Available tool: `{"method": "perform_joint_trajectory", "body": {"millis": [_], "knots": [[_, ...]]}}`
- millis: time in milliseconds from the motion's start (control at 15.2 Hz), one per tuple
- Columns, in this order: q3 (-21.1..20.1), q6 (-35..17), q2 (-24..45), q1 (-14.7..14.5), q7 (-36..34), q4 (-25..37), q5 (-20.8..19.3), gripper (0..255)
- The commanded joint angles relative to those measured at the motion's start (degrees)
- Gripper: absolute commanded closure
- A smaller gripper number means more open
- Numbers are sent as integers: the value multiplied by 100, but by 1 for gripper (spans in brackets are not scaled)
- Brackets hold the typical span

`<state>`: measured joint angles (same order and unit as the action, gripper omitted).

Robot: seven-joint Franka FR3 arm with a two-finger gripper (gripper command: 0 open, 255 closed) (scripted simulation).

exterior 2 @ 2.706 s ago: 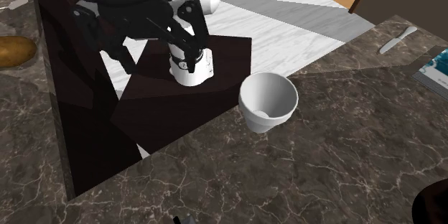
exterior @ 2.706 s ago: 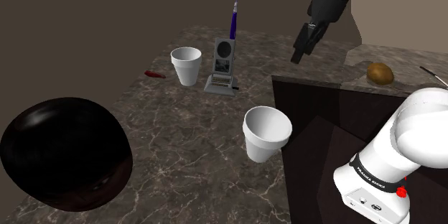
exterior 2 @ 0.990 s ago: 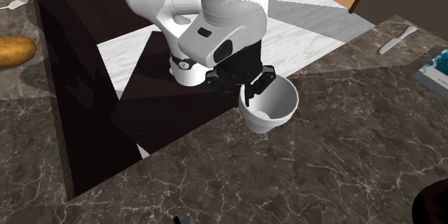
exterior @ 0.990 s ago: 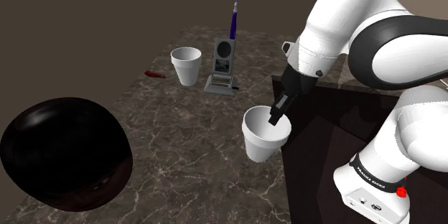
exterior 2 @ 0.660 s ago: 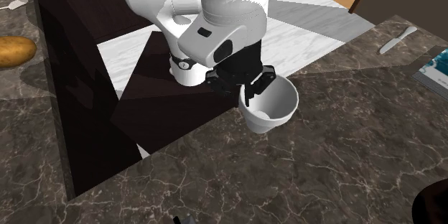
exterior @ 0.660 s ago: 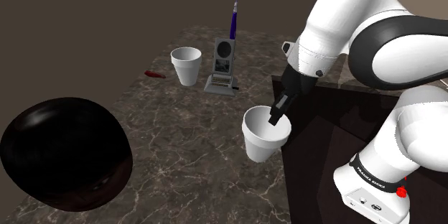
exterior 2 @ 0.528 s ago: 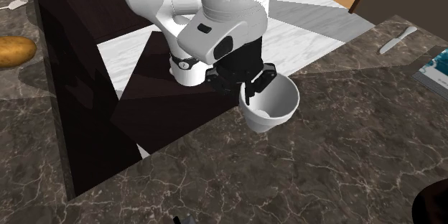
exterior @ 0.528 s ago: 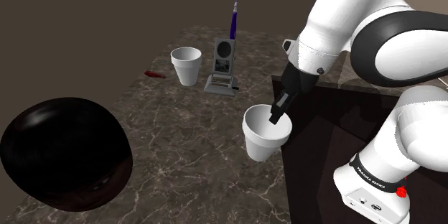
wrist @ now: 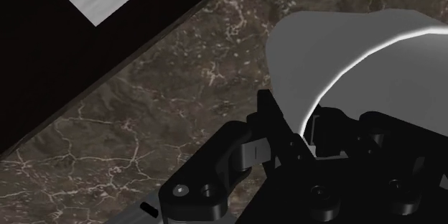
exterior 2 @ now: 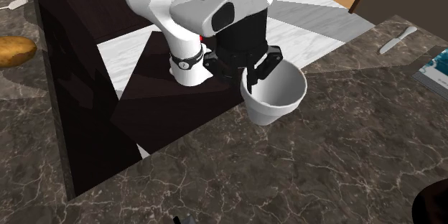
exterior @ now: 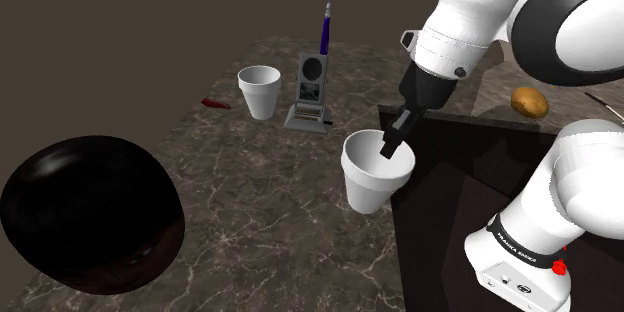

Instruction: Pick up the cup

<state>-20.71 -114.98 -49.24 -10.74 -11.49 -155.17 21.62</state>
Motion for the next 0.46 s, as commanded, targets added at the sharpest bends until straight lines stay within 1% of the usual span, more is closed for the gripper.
{"method": "perform_joint_trajectory", "body": {"millis": [0,264,396], "knots": [[44,158,-5,29,-12,152,-53,255],[123,471,-35,66,-46,437,-140,255],[126,482,-36,67,-47,448,-143,255]]}}
